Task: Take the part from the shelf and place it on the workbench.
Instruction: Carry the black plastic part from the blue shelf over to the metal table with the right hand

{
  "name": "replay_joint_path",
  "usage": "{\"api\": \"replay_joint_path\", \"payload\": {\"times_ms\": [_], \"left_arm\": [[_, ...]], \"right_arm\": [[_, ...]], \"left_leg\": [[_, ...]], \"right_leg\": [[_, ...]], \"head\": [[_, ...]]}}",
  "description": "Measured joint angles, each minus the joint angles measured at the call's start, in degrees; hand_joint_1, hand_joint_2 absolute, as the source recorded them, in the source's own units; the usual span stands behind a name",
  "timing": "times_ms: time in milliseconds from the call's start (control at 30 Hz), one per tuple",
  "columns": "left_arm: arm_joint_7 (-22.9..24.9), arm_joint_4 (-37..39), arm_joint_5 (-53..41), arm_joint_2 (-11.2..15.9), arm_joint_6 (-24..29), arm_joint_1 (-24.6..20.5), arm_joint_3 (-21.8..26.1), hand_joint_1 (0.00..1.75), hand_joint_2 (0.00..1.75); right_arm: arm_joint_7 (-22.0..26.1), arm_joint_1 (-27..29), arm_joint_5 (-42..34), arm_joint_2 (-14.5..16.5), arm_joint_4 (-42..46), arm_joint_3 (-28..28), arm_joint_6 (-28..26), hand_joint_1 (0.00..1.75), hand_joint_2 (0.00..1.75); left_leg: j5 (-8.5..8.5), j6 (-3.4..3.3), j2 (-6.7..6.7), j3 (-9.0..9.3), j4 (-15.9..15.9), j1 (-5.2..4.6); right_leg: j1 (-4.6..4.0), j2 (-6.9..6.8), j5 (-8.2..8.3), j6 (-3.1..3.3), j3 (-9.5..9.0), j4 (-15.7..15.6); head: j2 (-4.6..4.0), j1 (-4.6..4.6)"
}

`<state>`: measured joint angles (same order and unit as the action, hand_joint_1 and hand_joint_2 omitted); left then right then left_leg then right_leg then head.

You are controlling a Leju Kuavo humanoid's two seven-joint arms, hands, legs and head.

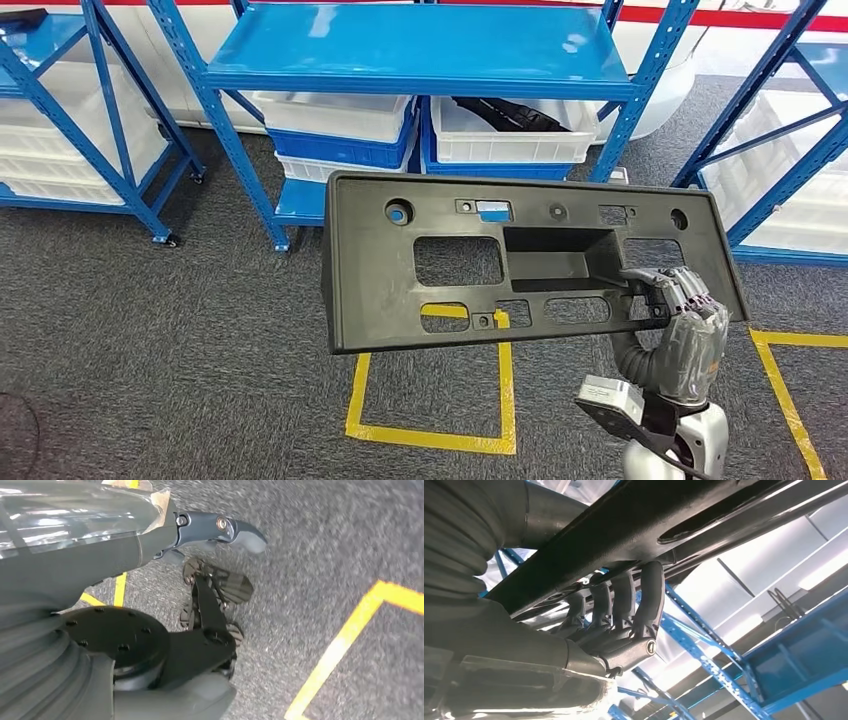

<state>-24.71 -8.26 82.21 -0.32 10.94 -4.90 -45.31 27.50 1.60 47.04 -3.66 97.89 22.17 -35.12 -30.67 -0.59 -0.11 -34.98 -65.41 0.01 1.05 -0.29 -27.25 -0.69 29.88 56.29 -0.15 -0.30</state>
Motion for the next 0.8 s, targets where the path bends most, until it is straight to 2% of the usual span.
{"api": "replay_joint_path", "payload": {"times_ms": [33, 67, 100, 133, 167, 200, 233, 267, 300, 333, 367, 400, 433, 467, 533, 567, 600, 633, 667, 700, 733, 767, 800], "left_arm": [[0.0, 0.0, 0.1, 0.0, 0.1, 0.0, 0.2, 0.0, 1.75], [0.1, 0.0, 0.2, 0.0, 0.2, -0.1, 0.3, 0.0, 1.75], [0.1, 0.0, 0.2, 0.0, 0.2, -0.2, 0.5, 0.0, 1.75], [0.1, 0.0, 0.3, 0.0, 0.2, -0.2, 0.6, 0.0, 1.75], [0.1, 0.0, 0.3, 0.0, 0.1, -0.2, 0.7, 0.0, 1.75], [0.1, 0.0, 0.4, 0.0, 0.1, -0.2, 0.8, 0.0, 1.75], [0.1, 0.0, 0.4, 0.0, 0.0, -0.2, 0.9, 0.0, 1.75], [0.1, 0.0, 0.4, -0.1, 0.0, -0.2, 1.0, 0.0, 1.75], [0.1, 0.0, 0.5, -0.1, 0.0, -0.2, 1.0, 0.0, 1.75], [0.1, 0.0, 0.5, -0.1, 0.0, -0.2, 1.0, 0.0, 1.75], [0.1, 0.0, 0.5, -0.1, 0.0, -0.2, 1.1, 0.0, 1.75], [0.1, 0.0, 0.5, -0.1, 0.0, -0.2, 1.1, 0.0, 1.75], [0.1, 0.0, 0.5, -0.1, 0.0, -0.2, 1.1, 0.0, 1.75], [0.1, 0.0, 0.5, -0.1, 0.0, -0.1, 1.1, 0.0, 1.75], [0.1, 0.0, 0.5, 0.0, 0.0, -0.1, 1.1, 0.0, 1.75], [0.2, 0.0, 0.5, 0.0, 0.0, 0.0, 1.1, 0.0, 1.75], [0.2, 0.0, 0.5, 0.1, 0.0, 0.0, 1.1, 0.0, 1.75], [0.2, 0.0, 0.5, 0.1, 0.0, 0.0, 1.1, 0.0, 1.75], [0.2, 0.0, 0.5, 0.1, -0.1, 0.0, 1.1, 0.0, 1.75], [0.2, 0.0, 0.5, 0.1, -0.1, 0.0, 1.1, 0.0, 1.75], [0.2, 0.0, 0.5, 0.1, -0.2, 0.0, 1.1, 0.0, 1.75], [0.2, 0.0, 0.5, 0.1, -0.2, 0.0, 1.1, 0.0, 1.75], [0.2, 0.0, 0.5, 0.1, -0.2, 0.0, 1.1, 0.0, 1.75]], "right_arm": [[0.0, -0.6, -0.1, 0.0, -0.4, 0.3, 0.2, 1.75, 1.75], [-0.1, -1.2, -0.1, 0.1, -0.6, 0.5, 0.3, 1.75, 1.75], [-0.1, -1.6, -0.1, 0.1, -0.8, 0.7, 0.4, 1.75, 1.75], [-0.1, -1.8, -0.2, 0.1, -0.9, 0.7, 0.4, 1.75, 1.75], [-0.1, -1.8, -0.2, 0.1, -1.0, 0.7, 0.5, 1.75, 1.75], [-0.1, -1.9, -0.2, 0.1, -1.2, 0.8, 0.5, 1.75, 1.75], [-0.1, -1.9, -0.2, 0.1, -1.3, 0.8, 0.5, 1.75, 1.75], [-0.2, -1.9, -0.2, 0.1, -1.4, 0.8, 0.5, 1.75, 1.75], [-0.2, -1.9, -0.2, 0.1, -1.5, 0.8, 0.5, 1.75, 1.75], [-0.2, -1.9, -0.2, 0.1, -1.5, 0.8, 0.5, 1.75, 1.75], [-0.2, -2.0, -0.2, 0.1, -1.5, 0.8, 0.5, 1.75, 1.75], [-0.2, -2.1, -0.2, 0.1, -1.5, 0.8, 0.5, 1.75, 1.75], [-0.2, -2.1, -0.2, 0.1, -1.5, 0.8, 0.5, 1.75, 1.75], [-0.2, -2.2, -0.2, 0.1, -1.5, 0.8, 0.5, 1.75, 1.75], [-0.3, -2.2, -0.2, 0.1, -1.5, 0.8, 0.5, 1.75, 1.75], [-0.3, -2.3, -0.2, 0.2, -1.5, 0.8, 0.5, 1.75, 1.75], [-0.3, -2.3, -0.2, 0.2, -1.5, 0.8, 0.6, 1.75, 1.75], [-0.3, -2.4, -0.2, 0.3, -1.5, 0.8, 0.6, 1.75, 1.75], [-0.3, -2.4, -0.2, 0.3, -1.5, 0.8, 0.6, 1.75, 1.75], [-0.4, -2.4, -0.2, 0.3, -1.5, 0.8, 0.6, 1.75, 1.75], [-0.4, -2.3, -0.1, 0.3, -1.5, 0.8, 0.6, 1.75, 1.75], [-0.4, -2.2, -0.1, 0.3, -1.5, 0.8, 0.6, 1.75, 1.75], [-0.4, -2.1, -0.1, 0.3, -1.5, 0.8, 0.6, 1.75, 1.75]], "left_leg": [[1.6, -0.82, 0.0, 2.47, 3.5, -0.07], [3.38, -1.79, 0.01, 4.91, 8.3, -0.17], [3.89, -2.54, 0.1, 4.6, 9.2, -0.28], [4.51, -2.95, 0.27, 4.02, 9.4, -0.19], [4.93, -3.11, 0.33, 3.39, 9.3, -0.23], [5.36, -3.13, 0.38, 2.75, 9.3, -0.27], [5.78, -3.1, 0.42, 2.14, 9.2, -0.29], [6.14, -3.01, 0.42, 1.6, 9.1, -0.28], [6.46, -2.86, 0.41, 1.11, 8.9, -0.24], [6.73, -2.64, 0.4, 0.68, 8.7, -0.22], [6.99, -2.36, 0.37, 0.22, 8.4, -0.26], [7.32, -2.02, 0.36, -0.17, 8.2, -0.32], [7.69, -1.71, 0.35, -0.49, 8.0, -0.4], [8.13, -1.4, 0.32, -0.75, 8.0, -0.45], [8.33, -0.79, 0.12, -1.21, 7.7, -0.38], [7.12, -0.45, 0.02, -1.78, 6.7, -0.28], [4.99, -0.1, -0.07, -2.63, 4.6, -0.16], [2.07, 0.24, -0.1, -3.74, 1.4, 0.03], [-0.7, 0.53, -0.09, -4.82, -2.5, 0.18], [-2.5, 0.76, -0.08, -5.58, -6.1, 0.34], [-3.06, 0.91, -0.07, -5.68, -8.5, 0.48], [-2.37, 0.96, -0.07, -4.87, -9.0, 0.59], [-0.84, 0.93, -0.06, -2.91, -7.2, 0.69]], "right_leg": [[-0.07, 0.03, 0.07, -0.72, 1.28, 0.9], [-0.12, 0.07, -0.64, -1.28, 2.47, 2.4], [-0.15, 0.09, -2.01, -1.66, 3.77, 4.7], [-0.17, 0.13, -4.32, -1.49, 5.25, 8.4], [-0.14, 0.13, -6.32, -1.39, 6.61, 12.4], [-0.09, 0.13, -7.63, -1.54, 7.55, 15.7], [-0.04, 0.13, -7.99, -1.94, 7.63, 17.2], [0.03, 0.12, -7.3, -2.49, 6.56, 16.4], [0.12, 0.12, -5.93, -3.09, 4.4, 13.3], [0.26, 0.11, -4.56, -3.54, 1.73, 8.9], [0.21, 0.15, -3.64, -3.68, -0.79, 4.7], [0.08, 0.22, -3.08, -3.54, -2.46, 1.8], [-0.07, 0.3, -2.97, -3.25, -3.12, 0.3], [-0.29, 0.37, -2.85, -2.84, -3.06, 0.0], [-0.01, 0.25, -2.13, -1.81, -2.07, 0.1], [0.21, 0.15, -1.62, -1.04, -1.65, 0.1], [0.43, 0.04, -1.07, -0.35, -1.13, 0.0], [0.48, -0.04, -0.51, 0.19, -0.67, 0.0], [0.42, -0.06, 0.06, 0.52, 0.05, 0.0], [0.34, -0.08, 0.6, 0.59, 0.78, 0.1], [0.29, -0.09, 1.15, 0.58, 1.49, 0.1], [0.27, -0.09, 1.66, 0.49, 2.17, 0.2], [0.28, -0.07, 2.14, 0.34, 2.81, 0.3]], "head": [[0.0, 0.02], [0.0, 0.09], [0.0, 0.18], [0.0, 0.25], [0.0, 0.31], [0.0, 0.3], [0.0, 0.31], [0.0, 0.32], [0.0, 0.31], [0.0, 0.33], [0.0, 0.33], [0.0, 0.29], [0.0, 0.27], [0.0, 0.21], [0.0, 0.2], [0.0, 0.1], [0.0, 0.02], [0.0, -0.05], [0.0, -0.15], [0.0, -0.15], [0.0, -0.15], [0.0, -0.17], [0.0, -0.17]]}}
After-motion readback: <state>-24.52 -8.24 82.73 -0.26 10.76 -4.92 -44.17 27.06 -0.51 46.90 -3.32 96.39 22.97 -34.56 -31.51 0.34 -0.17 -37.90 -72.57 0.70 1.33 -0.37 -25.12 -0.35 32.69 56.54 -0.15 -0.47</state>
